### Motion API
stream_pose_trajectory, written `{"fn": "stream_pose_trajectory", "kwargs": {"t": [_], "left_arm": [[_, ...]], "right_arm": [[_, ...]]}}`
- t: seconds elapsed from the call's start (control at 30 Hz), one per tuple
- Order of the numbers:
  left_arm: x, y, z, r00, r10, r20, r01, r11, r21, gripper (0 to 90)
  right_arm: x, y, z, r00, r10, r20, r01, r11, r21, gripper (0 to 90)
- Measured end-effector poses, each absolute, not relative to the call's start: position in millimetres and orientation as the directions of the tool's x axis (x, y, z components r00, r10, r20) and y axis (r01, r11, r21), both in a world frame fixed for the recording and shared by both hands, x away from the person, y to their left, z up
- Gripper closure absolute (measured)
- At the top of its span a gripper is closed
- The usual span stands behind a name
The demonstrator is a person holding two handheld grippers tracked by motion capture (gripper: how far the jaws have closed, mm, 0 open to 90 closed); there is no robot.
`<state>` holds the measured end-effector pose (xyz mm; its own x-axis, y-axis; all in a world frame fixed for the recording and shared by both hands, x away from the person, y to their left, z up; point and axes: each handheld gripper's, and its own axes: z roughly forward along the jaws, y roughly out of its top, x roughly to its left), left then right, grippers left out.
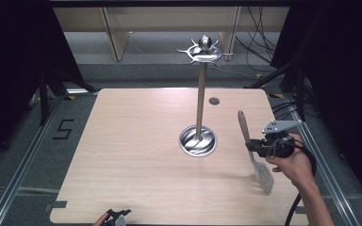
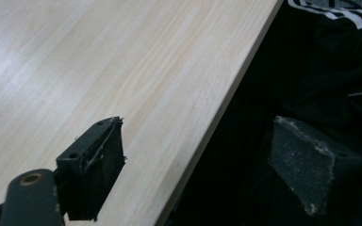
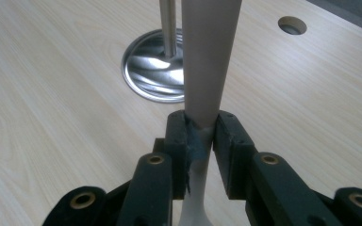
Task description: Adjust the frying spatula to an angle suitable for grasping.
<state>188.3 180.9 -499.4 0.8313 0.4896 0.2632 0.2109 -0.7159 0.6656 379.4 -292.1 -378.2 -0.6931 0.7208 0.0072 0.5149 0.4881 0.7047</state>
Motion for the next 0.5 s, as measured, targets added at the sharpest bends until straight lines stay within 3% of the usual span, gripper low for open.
{"fn": "stream_pose_trajectory", "kwargs": {"t": [0.5], "left_arm": [[189, 182, -499, 0.828, 0.498, 0.258, 0.216, -0.707, 0.673, 17.6]], "right_arm": [[374, -295, -360, -0.684, 0.729, 0.022, 0.449, 0.396, 0.801, 76.7]]}}
